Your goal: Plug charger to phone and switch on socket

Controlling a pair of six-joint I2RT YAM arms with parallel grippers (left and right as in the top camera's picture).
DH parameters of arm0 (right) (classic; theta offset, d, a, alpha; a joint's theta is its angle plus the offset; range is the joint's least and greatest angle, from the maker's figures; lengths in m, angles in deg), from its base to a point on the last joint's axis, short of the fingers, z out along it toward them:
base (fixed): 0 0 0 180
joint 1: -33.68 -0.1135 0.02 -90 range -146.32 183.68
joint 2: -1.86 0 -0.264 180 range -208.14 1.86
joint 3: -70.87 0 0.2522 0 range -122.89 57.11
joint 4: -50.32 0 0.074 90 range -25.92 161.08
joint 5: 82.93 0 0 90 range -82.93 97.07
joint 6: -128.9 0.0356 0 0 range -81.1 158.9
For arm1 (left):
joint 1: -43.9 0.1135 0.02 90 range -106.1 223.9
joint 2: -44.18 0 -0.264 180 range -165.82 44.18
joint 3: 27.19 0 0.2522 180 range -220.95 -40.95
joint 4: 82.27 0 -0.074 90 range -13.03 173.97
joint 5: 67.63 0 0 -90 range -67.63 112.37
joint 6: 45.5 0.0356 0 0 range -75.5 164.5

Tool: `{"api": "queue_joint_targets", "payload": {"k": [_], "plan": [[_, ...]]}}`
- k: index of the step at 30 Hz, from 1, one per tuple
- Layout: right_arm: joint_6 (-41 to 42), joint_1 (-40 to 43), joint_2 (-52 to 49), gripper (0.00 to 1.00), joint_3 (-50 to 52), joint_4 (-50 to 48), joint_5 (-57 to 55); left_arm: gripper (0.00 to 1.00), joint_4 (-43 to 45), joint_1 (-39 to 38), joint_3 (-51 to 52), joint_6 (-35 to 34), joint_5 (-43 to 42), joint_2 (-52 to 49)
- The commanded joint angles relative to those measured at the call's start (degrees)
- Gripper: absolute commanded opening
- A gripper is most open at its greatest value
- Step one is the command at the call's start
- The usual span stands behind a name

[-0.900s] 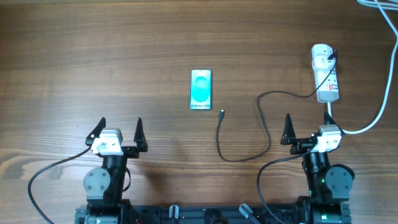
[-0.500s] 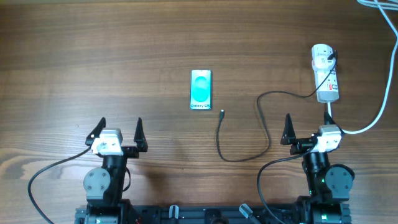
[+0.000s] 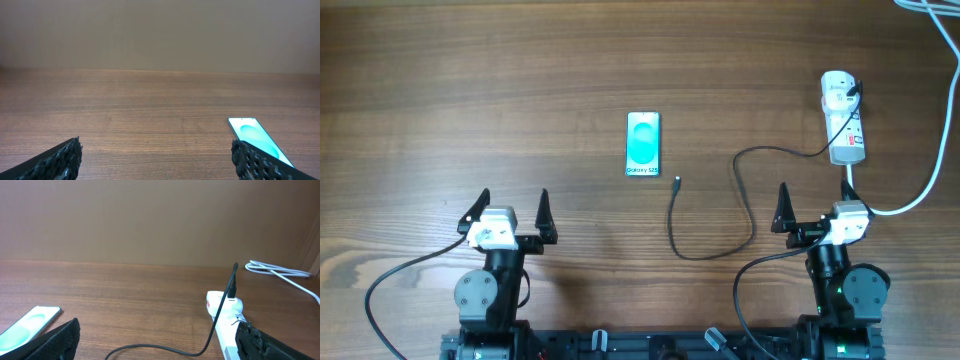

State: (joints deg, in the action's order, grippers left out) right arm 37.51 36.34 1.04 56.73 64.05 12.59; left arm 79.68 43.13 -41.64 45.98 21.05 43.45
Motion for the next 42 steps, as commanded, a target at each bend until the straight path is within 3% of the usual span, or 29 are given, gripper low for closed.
{"api": "queue_joint_targets", "payload": {"k": [1, 23, 24, 27, 30, 33, 38, 42], "plan": [[0.0, -0.2, 0.4, 1.00, 0.1, -0.2, 0.1, 1.00, -0.1, 0.3, 0.3, 1.1, 0.3, 0.6], [0.0, -0.2, 0.4, 1.00, 0.1, -0.2, 0.1, 1.00, -0.1, 0.3, 0.3, 1.1, 0.3, 0.6], [0.0, -0.2, 0.4, 1.00, 0.1, -0.2, 0.1, 1.00, 0.0, 0.2, 0.3, -0.9, -1.6, 0.6], [0.0, -0.2, 0.4, 1.00, 0.1, -0.2, 0.1, 1.00, 1.4, 0.3, 0.3, -29.6, -14.6, -0.2], [0.0, -0.2, 0.4, 1.00, 0.1, -0.2, 0.1, 1.00, 2.7, 0.3, 0.3, -39.5, -15.4, -0.3], [0.0, -0.2, 0.4, 1.00, 0.1, -0.2, 0.1, 1.00, 6.8, 0.3, 0.3, -39.7, -15.4, -0.3], [0.0, -0.2, 0.4, 1.00, 0.1, -0.2, 0.1, 1.00, 31.0, 0.3, 0.1, -37.7, -14.4, -0.5], [0.0, -0.2, 0.4, 1.00, 0.1, -0.2, 0.1, 1.00, 31.8, 0.3, -5.3, -35.3, -13.2, -2.8]]}}
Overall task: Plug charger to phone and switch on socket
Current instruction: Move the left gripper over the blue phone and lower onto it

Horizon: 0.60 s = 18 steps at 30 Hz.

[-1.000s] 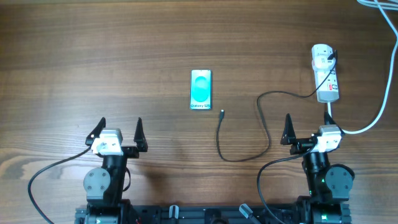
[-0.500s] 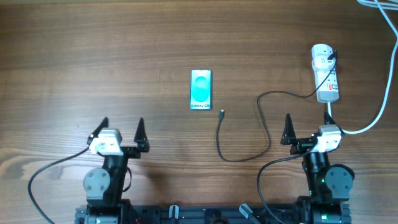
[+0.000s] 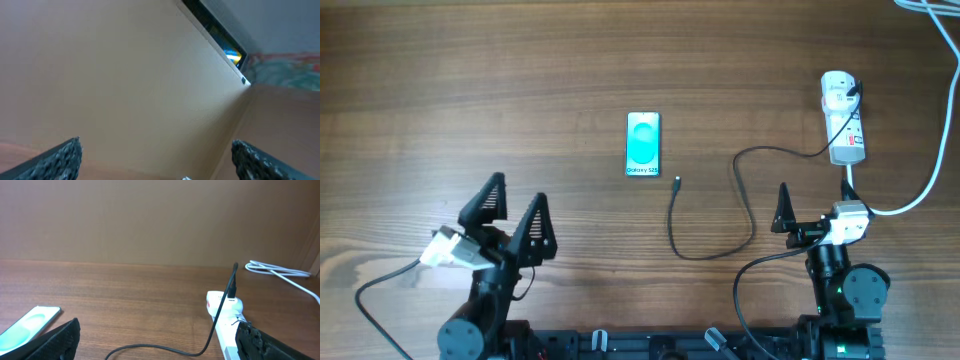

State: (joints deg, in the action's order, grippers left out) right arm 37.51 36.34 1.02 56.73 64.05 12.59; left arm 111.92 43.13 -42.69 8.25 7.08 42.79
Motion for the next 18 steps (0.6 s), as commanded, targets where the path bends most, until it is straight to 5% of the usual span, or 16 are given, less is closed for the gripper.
{"api": "queue_joint_targets", "payload": {"k": [1, 5, 9, 15, 18], "plan": [[0.0, -0.2, 0.4, 1.00, 0.1, -0.2, 0.1, 1.00, -1.2, 0.3, -6.8, 3.3, 0.7, -3.7], [0.0, -0.2, 0.4, 1.00, 0.1, -0.2, 0.1, 1.00, -8.8, 0.3, -21.3, 14.3, -2.9, -15.3], [0.0, -0.2, 0.4, 1.00, 0.1, -0.2, 0.1, 1.00, -45.2, 0.2, -49.4, 19.9, -5.1, -36.2], [0.0, -0.2, 0.4, 1.00, 0.1, -0.2, 0.1, 1.00, -85.5, -2.3, -84.0, 24.1, -5.5, -64.8], [0.0, -0.2, 0.4, 1.00, 0.1, -0.2, 0.1, 1.00, -94.1, -3.3, -94.3, 23.8, -14.6, -75.2]]}}
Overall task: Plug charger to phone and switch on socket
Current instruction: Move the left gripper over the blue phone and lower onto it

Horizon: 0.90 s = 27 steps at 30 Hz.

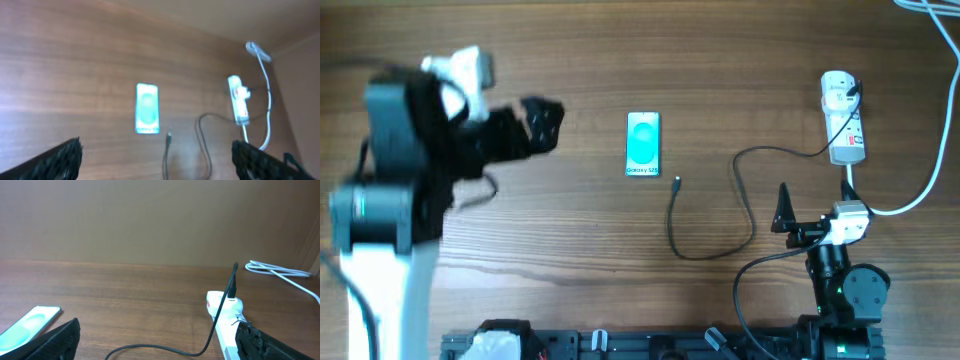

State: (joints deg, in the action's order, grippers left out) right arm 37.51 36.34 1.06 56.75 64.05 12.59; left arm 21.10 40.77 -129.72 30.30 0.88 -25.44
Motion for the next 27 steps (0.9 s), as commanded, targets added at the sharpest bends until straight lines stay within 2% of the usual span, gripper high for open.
{"api": "queue_joint_targets", "payload": {"k": [1, 4, 9, 13, 16, 19, 24, 27], "plan": [[0.0, -0.2, 0.4, 1.00, 0.1, -0.2, 0.1, 1.00, -3.4, -1.0, -8.1, 1.8, -11.0, -8.9], [0.0, -0.2, 0.4, 1.00, 0.1, -0.2, 0.1, 1.00, -3.6, -3.3, -8.2, 1.8, -11.1, -12.8], [0.0, -0.2, 0.4, 1.00, 0.1, -0.2, 0.1, 0.99, -10.8, -17.0, -8.3, -0.5, 8.5, -20.3], [0.0, -0.2, 0.4, 1.00, 0.1, -0.2, 0.1, 1.00, -12.2, -23.0, -11.3, -2.8, 12.7, -27.2], [0.0, -0.2, 0.4, 1.00, 0.1, -0.2, 0.1, 1.00, -13.1, -24.9, -14.6, -4.3, 19.7, -35.3], [0.0, -0.2, 0.4, 1.00, 0.1, -0.2, 0.1, 1.00, -11.5, -24.9, -14.6, -4.3, 20.2, -42.2], [0.0, -0.2, 0.4, 1.00, 0.1, -0.2, 0.1, 1.00, -2.5, -24.9, -14.6, -4.7, 19.0, -48.3], [0.0, -0.2, 0.4, 1.00, 0.1, -0.2, 0.1, 1.00, 0.6, -24.8, -14.5, -12.0, 19.0, -49.8]]}}
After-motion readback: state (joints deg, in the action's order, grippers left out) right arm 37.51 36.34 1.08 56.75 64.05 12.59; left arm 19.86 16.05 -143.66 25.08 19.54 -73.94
